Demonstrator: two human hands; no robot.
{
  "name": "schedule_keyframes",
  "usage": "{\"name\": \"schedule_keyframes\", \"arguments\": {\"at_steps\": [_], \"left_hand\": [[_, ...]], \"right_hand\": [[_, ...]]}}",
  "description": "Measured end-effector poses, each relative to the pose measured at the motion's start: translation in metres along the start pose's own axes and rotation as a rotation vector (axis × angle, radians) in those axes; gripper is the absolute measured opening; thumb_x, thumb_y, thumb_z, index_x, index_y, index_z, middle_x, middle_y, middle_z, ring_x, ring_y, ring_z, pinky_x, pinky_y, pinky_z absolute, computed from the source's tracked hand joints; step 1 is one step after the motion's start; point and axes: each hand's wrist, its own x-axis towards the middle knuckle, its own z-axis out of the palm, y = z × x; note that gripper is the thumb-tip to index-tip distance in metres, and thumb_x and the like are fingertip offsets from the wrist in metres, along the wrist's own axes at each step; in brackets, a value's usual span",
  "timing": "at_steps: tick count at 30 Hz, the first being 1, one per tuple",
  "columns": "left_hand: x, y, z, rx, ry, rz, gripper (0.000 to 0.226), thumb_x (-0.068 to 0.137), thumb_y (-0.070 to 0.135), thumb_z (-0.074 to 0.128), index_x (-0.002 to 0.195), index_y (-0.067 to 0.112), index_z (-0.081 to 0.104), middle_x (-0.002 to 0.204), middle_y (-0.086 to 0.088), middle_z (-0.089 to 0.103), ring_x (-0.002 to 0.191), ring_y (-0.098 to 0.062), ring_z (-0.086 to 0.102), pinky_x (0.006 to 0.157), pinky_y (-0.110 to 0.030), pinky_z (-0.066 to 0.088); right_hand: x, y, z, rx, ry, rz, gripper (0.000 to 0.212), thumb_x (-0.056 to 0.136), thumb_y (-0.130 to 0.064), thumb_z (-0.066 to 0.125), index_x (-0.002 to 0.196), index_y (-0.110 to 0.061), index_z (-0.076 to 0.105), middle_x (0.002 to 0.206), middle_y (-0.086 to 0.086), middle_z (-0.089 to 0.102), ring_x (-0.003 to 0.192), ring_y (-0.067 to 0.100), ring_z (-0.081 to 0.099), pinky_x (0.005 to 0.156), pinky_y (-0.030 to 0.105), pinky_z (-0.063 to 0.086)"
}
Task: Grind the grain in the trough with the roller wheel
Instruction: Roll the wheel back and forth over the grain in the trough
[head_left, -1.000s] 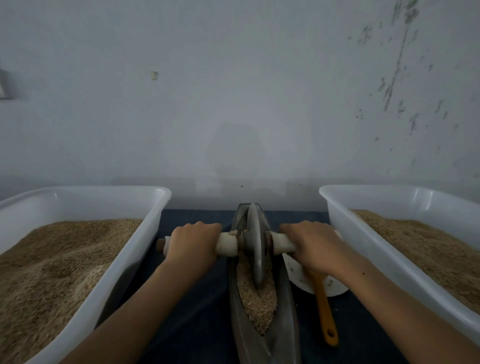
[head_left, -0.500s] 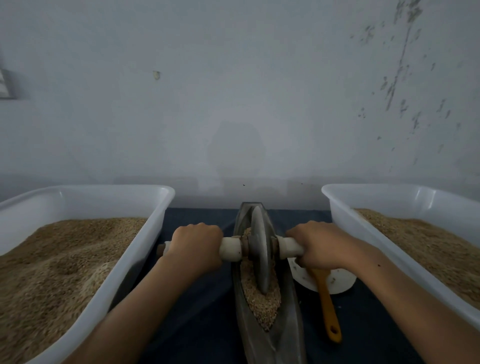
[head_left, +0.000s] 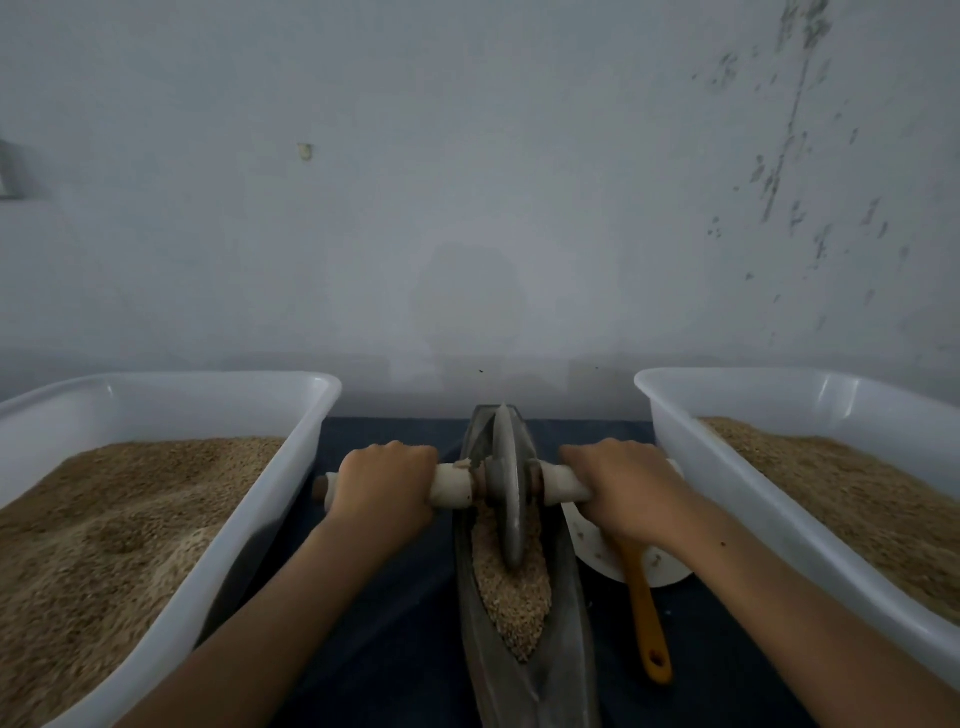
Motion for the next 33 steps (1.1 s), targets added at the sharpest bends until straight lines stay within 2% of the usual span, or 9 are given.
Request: {"name": "schedule_keyframes", "arguments": {"at_steps": [4,7,11,14,18,24,28,30,33], "left_hand": [[0.0,-0.001,-0.005,0.041,-0.137,0.021,0.03,0.088,0.032,0.058,0.116,0.021,0.055,0.107,0.001,0.062,0.096,-0.017,0.06,0.077,-0.028,0.042],[0.0,-0.002,-0.006,0.032,-0.173,0.017,0.03,0.088,0.031,0.059,0.116,0.02,0.055,0.106,0.0,0.062,0.095,-0.016,0.06,0.078,-0.028,0.043],[0.0,0.002,-0.002,0.012,-0.073,-0.033,0.024,0.09,0.029,0.057,0.112,0.02,0.053,0.106,0.001,0.061,0.096,-0.016,0.059,0.075,-0.027,0.039],[-0.001,0.006,0.002,0.012,0.064,-0.071,0.021,0.091,0.027,0.055,0.108,0.019,0.045,0.105,0.002,0.061,0.094,-0.016,0.06,0.07,-0.025,0.035],[-0.001,0.005,0.005,-0.003,0.114,-0.067,0.024,0.09,0.029,0.057,0.108,0.021,0.043,0.104,0.005,0.061,0.093,-0.013,0.059,0.071,-0.023,0.034],[0.0,0.001,-0.003,0.006,-0.053,-0.003,0.027,0.09,0.03,0.057,0.115,0.021,0.05,0.107,0.002,0.061,0.096,-0.014,0.059,0.08,-0.027,0.043],[0.0,0.001,-0.007,0.028,-0.154,0.004,0.029,0.089,0.029,0.059,0.116,0.019,0.054,0.108,0.001,0.061,0.097,-0.014,0.059,0.082,-0.027,0.045],[0.0,0.001,-0.006,0.017,-0.13,-0.005,0.028,0.09,0.028,0.058,0.116,0.02,0.052,0.108,0.001,0.061,0.097,-0.015,0.059,0.081,-0.027,0.044],[-0.001,0.002,-0.001,0.018,-0.01,-0.028,0.028,0.091,0.029,0.055,0.115,0.019,0.042,0.106,0.001,0.06,0.095,-0.017,0.06,0.071,-0.027,0.039]], "right_hand": [[-0.001,0.0,-0.011,0.012,-0.176,-0.027,0.014,0.085,-0.018,0.059,0.096,-0.024,0.052,0.098,0.001,0.061,0.084,0.017,0.056,0.066,0.028,0.038],[-0.001,0.0,-0.013,0.008,-0.213,-0.035,0.016,0.086,-0.019,0.06,0.101,-0.022,0.055,0.099,0.002,0.061,0.087,0.018,0.058,0.067,0.028,0.04],[0.0,-0.001,-0.005,-0.013,-0.059,-0.016,0.01,0.089,-0.019,0.054,0.093,-0.025,0.046,0.098,0.001,0.061,0.087,0.02,0.058,0.065,0.029,0.034],[0.003,0.0,0.005,-0.024,0.107,0.001,0.009,0.093,-0.023,0.052,0.097,-0.024,0.043,0.099,-0.002,0.061,0.089,0.019,0.059,0.066,0.03,0.033],[0.004,-0.001,0.01,-0.016,0.156,0.004,0.013,0.094,-0.026,0.053,0.102,-0.023,0.045,0.103,-0.004,0.062,0.092,0.017,0.059,0.068,0.028,0.033],[0.001,0.003,-0.003,0.007,-0.069,-0.039,0.016,0.087,-0.027,0.06,0.101,-0.025,0.054,0.1,-0.002,0.062,0.09,0.018,0.059,0.066,0.028,0.036],[0.001,0.004,-0.01,0.093,-0.209,-0.067,0.016,0.085,-0.042,0.062,0.091,-0.03,0.053,0.086,-0.008,0.058,0.078,0.011,0.055,0.057,0.025,0.035],[0.001,0.003,-0.007,0.057,-0.153,-0.061,0.016,0.086,-0.042,0.06,0.089,-0.028,0.052,0.083,-0.008,0.055,0.078,0.013,0.055,0.055,0.026,0.033],[0.004,0.001,0.003,0.004,0.01,-0.021,0.011,0.087,-0.034,0.057,0.093,-0.026,0.05,0.091,-0.003,0.061,0.084,0.018,0.059,0.062,0.029,0.033]]}}
